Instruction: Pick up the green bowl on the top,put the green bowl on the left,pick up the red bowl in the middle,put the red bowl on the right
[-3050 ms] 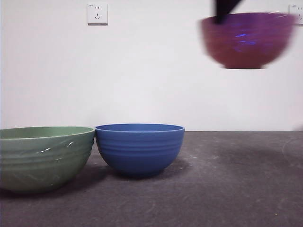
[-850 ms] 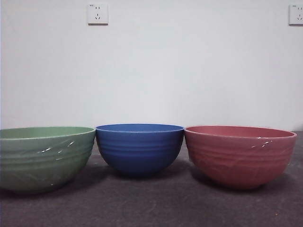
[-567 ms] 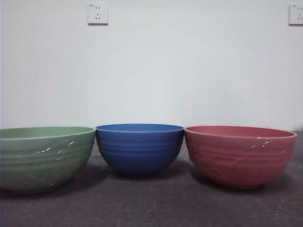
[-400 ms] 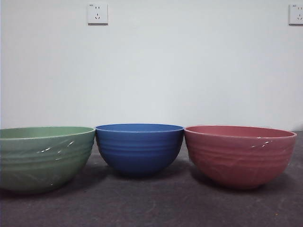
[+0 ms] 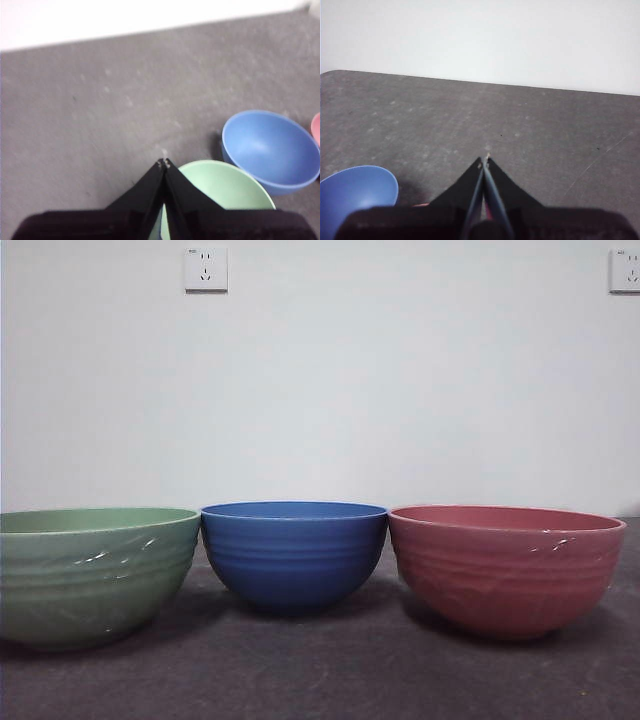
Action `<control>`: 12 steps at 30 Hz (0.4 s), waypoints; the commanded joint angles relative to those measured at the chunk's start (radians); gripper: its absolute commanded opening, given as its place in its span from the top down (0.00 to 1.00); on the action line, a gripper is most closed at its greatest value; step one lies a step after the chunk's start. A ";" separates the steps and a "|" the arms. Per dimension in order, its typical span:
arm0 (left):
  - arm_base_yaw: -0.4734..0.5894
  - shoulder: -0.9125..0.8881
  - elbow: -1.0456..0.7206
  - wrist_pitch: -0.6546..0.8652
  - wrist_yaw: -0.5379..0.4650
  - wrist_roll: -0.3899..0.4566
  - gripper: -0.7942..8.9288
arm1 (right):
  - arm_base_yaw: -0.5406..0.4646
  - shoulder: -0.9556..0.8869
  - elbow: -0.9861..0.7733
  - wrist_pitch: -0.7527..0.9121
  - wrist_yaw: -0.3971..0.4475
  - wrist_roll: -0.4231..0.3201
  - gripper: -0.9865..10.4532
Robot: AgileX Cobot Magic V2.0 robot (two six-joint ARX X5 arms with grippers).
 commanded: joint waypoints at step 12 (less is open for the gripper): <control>0.175 -0.356 -0.336 0.233 0.001 0.082 0.92 | 0.000 -0.002 -0.003 0.006 -0.001 0.009 0.91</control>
